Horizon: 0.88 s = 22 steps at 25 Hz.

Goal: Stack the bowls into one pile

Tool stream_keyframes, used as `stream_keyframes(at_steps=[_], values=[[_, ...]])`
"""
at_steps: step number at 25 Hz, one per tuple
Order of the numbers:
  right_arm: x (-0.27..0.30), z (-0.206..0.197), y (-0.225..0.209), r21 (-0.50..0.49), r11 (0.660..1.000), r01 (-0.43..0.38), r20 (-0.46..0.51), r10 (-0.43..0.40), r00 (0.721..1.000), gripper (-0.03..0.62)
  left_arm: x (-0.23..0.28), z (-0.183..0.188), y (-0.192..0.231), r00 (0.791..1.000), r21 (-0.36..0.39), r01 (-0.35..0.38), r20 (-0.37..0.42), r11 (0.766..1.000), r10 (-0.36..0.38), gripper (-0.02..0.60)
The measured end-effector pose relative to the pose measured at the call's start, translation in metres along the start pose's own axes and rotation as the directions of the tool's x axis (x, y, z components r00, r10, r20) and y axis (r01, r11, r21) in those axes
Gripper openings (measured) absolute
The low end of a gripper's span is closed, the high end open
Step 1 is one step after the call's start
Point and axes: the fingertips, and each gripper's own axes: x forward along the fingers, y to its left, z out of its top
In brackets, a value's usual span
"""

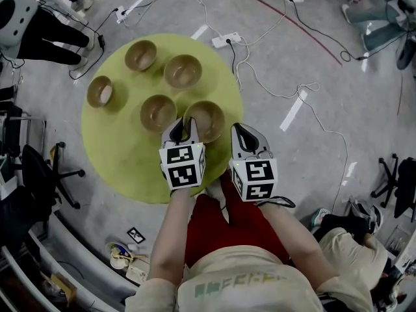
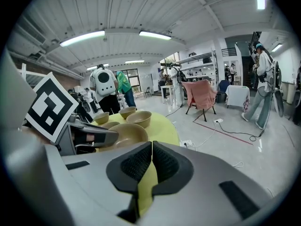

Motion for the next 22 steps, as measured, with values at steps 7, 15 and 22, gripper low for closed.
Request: stream_keyframes(at_steps=[7, 15, 22], values=[[-0.0029, 0.0024, -0.0003, -0.003, 1.000, 0.009, 0.002, -0.009, 1.000, 0.037, -0.0020, 0.0004, -0.0014, 1.000, 0.014, -0.001, -0.007, 1.000, 0.001, 0.069], [-0.0026, 0.0060, 0.0008, -0.007, 1.000, 0.011, 0.005, -0.011, 1.000, 0.037, -0.0038, 0.0004, 0.0012, 1.000, 0.038, -0.016, -0.015, 0.999, 0.016, 0.081], [-0.0046, 0.0086, 0.0031, -0.008, 1.000, 0.012, 0.014, -0.012, 1.000, 0.037, -0.0079, 0.0029, 0.0041, 1.000, 0.051, -0.028, -0.006, 0.998, 0.028, 0.087]])
